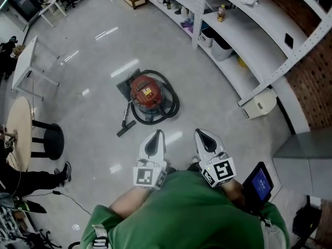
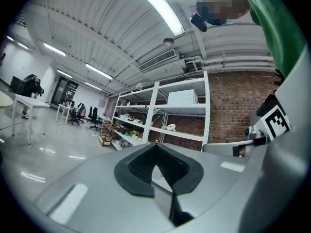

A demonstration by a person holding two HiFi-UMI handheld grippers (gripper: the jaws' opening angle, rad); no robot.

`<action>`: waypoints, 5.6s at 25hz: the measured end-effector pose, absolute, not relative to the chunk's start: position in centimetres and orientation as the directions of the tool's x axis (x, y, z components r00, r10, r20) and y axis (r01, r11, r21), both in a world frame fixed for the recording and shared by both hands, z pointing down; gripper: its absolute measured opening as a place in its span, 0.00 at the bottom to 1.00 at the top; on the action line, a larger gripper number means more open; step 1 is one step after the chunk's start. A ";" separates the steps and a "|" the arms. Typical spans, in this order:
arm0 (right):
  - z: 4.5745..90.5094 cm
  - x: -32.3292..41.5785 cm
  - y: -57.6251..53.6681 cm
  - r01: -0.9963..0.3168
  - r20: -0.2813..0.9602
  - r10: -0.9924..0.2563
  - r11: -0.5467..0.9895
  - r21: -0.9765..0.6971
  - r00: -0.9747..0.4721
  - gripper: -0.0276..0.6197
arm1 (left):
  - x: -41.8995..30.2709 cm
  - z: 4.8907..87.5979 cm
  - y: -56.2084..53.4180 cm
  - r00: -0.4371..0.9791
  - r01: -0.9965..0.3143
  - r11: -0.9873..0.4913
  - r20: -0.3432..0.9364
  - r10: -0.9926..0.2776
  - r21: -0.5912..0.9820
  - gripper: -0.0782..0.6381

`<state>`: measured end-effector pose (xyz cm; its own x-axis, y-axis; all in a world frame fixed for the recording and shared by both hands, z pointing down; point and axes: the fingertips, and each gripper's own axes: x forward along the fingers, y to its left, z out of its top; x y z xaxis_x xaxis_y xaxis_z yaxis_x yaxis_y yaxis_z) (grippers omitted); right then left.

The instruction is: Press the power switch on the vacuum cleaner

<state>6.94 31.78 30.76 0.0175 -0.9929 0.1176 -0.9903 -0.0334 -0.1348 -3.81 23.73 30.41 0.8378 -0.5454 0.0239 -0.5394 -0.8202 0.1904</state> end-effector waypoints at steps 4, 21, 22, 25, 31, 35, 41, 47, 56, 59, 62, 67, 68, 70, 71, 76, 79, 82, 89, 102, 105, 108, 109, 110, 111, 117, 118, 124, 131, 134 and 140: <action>31.1 8.4 31.6 -0.988 0.104 -0.991 0.066 -0.140 -0.081 0.04 | -3.4 30.5 24.7 0.771 -0.630 -0.757 0.023 -0.636 0.176 0.12; 30.3 8.0 29.8 -0.936 0.076 -0.940 0.320 -0.146 -0.333 0.04 | -4.3 30.7 26.3 0.605 -0.789 -0.588 0.062 -0.794 0.178 0.12; 30.2 7.9 29.4 -0.935 0.076 -0.939 0.322 -0.145 -0.335 0.04 | -4.4 30.7 25.9 0.603 -0.790 -0.585 0.062 -0.795 0.180 0.12; 30.2 7.9 28.1 -0.935 0.080 -0.938 0.325 -0.140 -0.338 0.04 | -4.2 30.7 24.6 0.600 -0.793 -0.582 0.065 -0.797 0.180 0.12; 30.2 7.2 24.8 -0.934 0.089 -0.935 0.330 -0.139 -0.344 0.04 | -4.9 31.3 21.6 0.605 -0.790 -0.591 0.053 -0.794 0.164 0.12; 30.5 6.5 22.3 -0.933 0.099 -0.933 0.330 -0.141 -0.345 0.04 | -5.4 30.8 19.3 0.604 -0.789 -0.589 0.052 -0.795 0.174 0.12; 30.7 5.4 18.7 -0.937 0.102 -0.935 0.326 -0.130 -0.339 0.04 | -6.6 31.2 16.1 0.603 -0.789 -0.586 0.049 -0.797 0.184 0.12; 31.3 4.9 15.8 -0.942 0.114 -0.938 0.313 -0.118 -0.326 0.04 | -7.4 31.7 13.4 0.606 -0.788 -0.589 0.055 -0.794 0.180 0.12; 32.3 5.0 12.0 -0.934 0.136 -0.925 0.342 -0.107 -0.354 0.04 | -7.3 33.2 10.3 0.580 -0.806 -0.557 0.077 -0.811 0.200 0.12; 32.8 5.3 10.1 -0.925 0.142 -0.916 0.362 -0.114 -0.376 0.04 | -7.0 33.5 8.8 0.563 -0.818 -0.538 0.088 -0.822 0.203 0.12; 32.8 6.2 7.7 -0.917 0.140 -0.908 0.382 -0.118 -0.396 0.04 | -6.1 33.7 6.6 0.544 -0.831 -0.518 0.100 -0.833 0.202 0.12; 33.0 9.0 3.3 -0.903 0.153 -0.892 0.406 -0.143 -0.425 0.04 | -3.8 33.7 2.7 0.514 -0.851 -0.485 0.132 -0.848 0.202 0.12; 33.2 9.5 2.6 -0.899 0.154 -0.888 0.412 -0.147 -0.432 0.04 | -3.4 33.8 2.1 0.506 -0.856 -0.477 0.139 -0.851 0.200 0.12; 33.5 10.5 1.0 -0.893 0.157 -0.882 0.423 -0.154 -0.444 0.04 | -2.5 34.2 0.8 0.492 -0.866 -0.462 0.153 -0.857 0.194 0.12; 33.7 11.0 0.3 -0.890 0.158 -0.879 0.427 -0.157 -0.450 0.04 | -2.1 34.4 0.2 0.484 -0.870 -0.455 0.159 -0.860 0.190 0.12; 34.6 13.4 -3.1 -0.876 0.166 -0.864 0.449 -0.174 -0.476 0.04 | -0.3 35.1 -2.6 0.449 -0.891 -0.424 0.186 -0.874 0.163 0.12; 35.2 14.2 -4.7 -0.868 0.171 -0.854 0.463 -0.177 -0.491 0.04 | 0.4 35.6 -3.8 0.430 -0.901 -0.406 0.199 -0.880 0.155 0.12; 36.2 14.6 -5.8 -0.861 0.184 -0.844 0.475 -0.180 -0.504 0.04 | 0.8 36.2 -4.5 0.420 -0.906 -0.393 0.221 -0.880 0.156 0.12; 37.3 14.0 -8.7 -0.861 0.206 -0.837 0.479 -0.168 -0.506 0.04 | 0.1 38.0 -7.1 0.417 -0.908 -0.386 0.246 -0.875 0.165 0.12; 41.7 11.7 -13.8 -0.868 0.282 -0.821 0.475 -0.143 -0.496 0.04 | -1.9 42.3 -12.0 0.428 -0.903 -0.390 0.288 -0.856 0.182 0.12; 43.8 11.1 -14.7 -0.868 0.309 -0.812 0.474 -0.148 -0.496 0.04 | -2.3 44.5 -12.8 0.430 -0.902 -0.388 0.323 -0.843 0.188 0.12; 46.2 10.7 -15.3 -0.866 0.340 -0.798 0.478 -0.147 -0.498 0.04 | -2.3 47.0 -13.1 0.436 -0.900 -0.395 0.345 -0.831 0.186 0.12; 47.0 10.6 -15.4 -0.865 0.351 -0.792 0.477 -0.152 -0.499 0.04 | -2.2 47.7 -13.3 0.439 -0.898 -0.398 0.358 -0.824 0.187 0.12; 47.8 10.5 -15.5 -0.865 0.362 -0.787 0.476 -0.156 -0.499 0.04 | -2.1 48.3 -13.4 0.442 -0.897 -0.399 0.372 -0.816 0.190 0.12; 48.7 10.5 -15.7 -0.865 0.369 -0.784 0.477 -0.157 -0.499 0.04 | -2.0 49.0 -13.5 0.443 -0.896 -0.398 0.387 -0.809 0.196 0.12; 53.9 10.1 -16.5 -0.861 0.417 -0.757 0.480 -0.166 -0.503 0.04 | -2.0 54.0 -14.2 0.436 -0.900 -0.376 0.429 -0.791 0.222 0.12; 54.8 9.9 -16.6 -0.861 0.425 -0.753 0.481 -0.167 -0.503 0.04 | -2.1 54.6 -14.4 0.435 -0.900 -0.374 0.445 -0.783 0.223 0.12; 59.0 9.4 -16.9 -0.852 0.463 -0.724 0.497 -0.164 -0.511 0.04 | -2.0 58.5 -14.5 0.430 -0.903 -0.364 0.489 -0.759 0.228 0.12; 64.8 9.3 -17.0 -0.844 0.525 -0.682 0.514 -0.152 -0.509 0.04 | -2.1 63.0 -15.1 0.425 -0.905 -0.364 0.515 -0.744 0.221 0.12; 66.8 9.0 -17.1 -0.840 0.539 -0.668 0.520 -0.154 -0.512 0.04 | -2.3 64.7 -15.3 0.420 -0.907 -0.359 0.527 -0.739 0.219 0.12; 70.1 8.3 -16.8 -0.833 0.580 -0.631 0.528 -0.166 -0.516 0.04 | -2.5 68.0 -15.2 0.413 -0.910 -0.358 0.550 -0.726 0.210 0.12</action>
